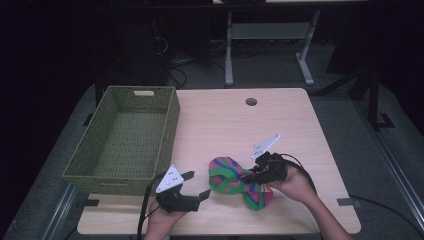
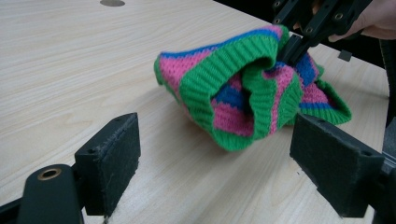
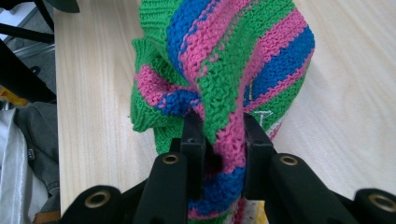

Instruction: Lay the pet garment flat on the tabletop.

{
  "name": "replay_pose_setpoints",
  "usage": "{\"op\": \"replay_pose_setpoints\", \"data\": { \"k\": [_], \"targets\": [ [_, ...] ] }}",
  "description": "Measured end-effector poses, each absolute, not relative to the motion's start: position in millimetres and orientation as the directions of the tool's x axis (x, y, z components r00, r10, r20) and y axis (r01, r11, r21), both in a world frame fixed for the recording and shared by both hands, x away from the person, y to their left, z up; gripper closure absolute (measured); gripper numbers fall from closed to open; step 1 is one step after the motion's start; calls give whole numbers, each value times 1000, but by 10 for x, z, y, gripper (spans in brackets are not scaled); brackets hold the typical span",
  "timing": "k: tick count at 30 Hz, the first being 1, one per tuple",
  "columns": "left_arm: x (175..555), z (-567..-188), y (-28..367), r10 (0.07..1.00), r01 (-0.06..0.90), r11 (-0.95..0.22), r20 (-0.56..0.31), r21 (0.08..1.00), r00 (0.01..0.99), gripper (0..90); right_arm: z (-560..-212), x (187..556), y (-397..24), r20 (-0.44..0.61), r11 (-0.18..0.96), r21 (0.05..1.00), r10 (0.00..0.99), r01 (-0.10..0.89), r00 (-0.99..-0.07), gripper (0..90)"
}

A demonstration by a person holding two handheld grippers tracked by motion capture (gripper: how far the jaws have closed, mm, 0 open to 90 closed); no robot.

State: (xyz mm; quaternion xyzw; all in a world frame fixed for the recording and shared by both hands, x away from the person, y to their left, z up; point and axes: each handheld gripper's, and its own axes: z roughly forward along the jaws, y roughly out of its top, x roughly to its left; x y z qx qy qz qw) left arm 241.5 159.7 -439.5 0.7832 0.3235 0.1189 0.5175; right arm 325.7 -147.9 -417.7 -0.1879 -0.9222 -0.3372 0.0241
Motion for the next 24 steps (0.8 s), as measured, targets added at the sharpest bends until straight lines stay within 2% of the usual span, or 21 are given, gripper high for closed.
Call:
{"op": "replay_pose_setpoints", "data": {
  "k": [5, 12, 24],
  "targets": [
    [2413, -4395, 1606, 630, 382, -255, -148, 888, 762, 157, -4268, 3259, -1413, 168, 722, 597, 314, 350, -935, 728],
    [2412, -4393, 1605, 627, 381, -255, -148, 888, 765, 158, -4382, 3246, -1310, 192, 745, 574, 280, 339, -940, 644],
    [2412, -4394, 1605, 627, 382, -255, -149, 888, 765, 157, -4430, 3236, -1307, 224, 737, 570, 285, 363, -932, 539]
  ]
}}
